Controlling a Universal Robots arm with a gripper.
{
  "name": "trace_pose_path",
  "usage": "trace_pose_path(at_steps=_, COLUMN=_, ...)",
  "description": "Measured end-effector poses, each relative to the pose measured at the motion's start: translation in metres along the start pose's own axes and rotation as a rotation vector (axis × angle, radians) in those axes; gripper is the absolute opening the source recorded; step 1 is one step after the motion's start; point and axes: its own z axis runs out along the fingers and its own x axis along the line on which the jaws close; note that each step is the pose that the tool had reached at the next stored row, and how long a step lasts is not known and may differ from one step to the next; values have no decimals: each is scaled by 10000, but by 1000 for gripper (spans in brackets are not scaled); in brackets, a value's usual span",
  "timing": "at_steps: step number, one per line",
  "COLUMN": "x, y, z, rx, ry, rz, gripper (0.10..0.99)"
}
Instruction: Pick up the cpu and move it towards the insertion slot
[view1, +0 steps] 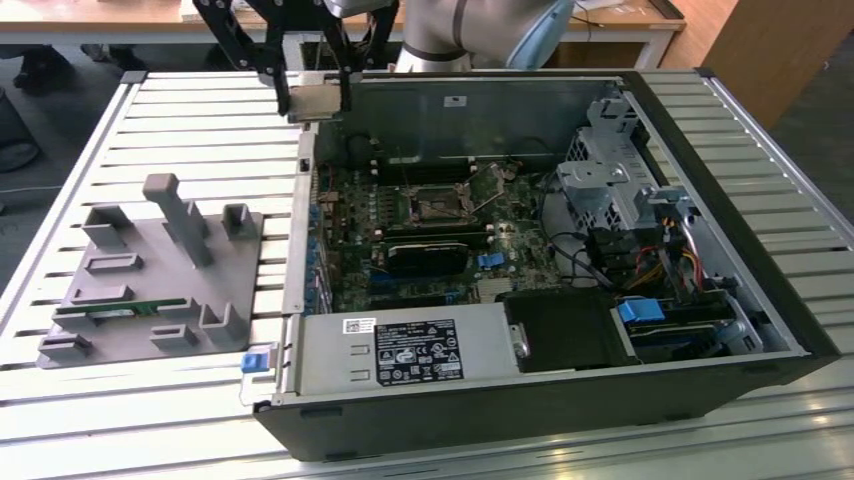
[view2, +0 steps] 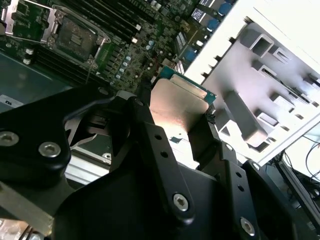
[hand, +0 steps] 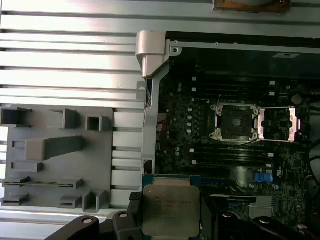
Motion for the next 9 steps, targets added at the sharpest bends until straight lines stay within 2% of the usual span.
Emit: trace_pose_path(at_steps=9, x=-210, y=63, z=3, rx=0, ry=0, rz=1, gripper=545)
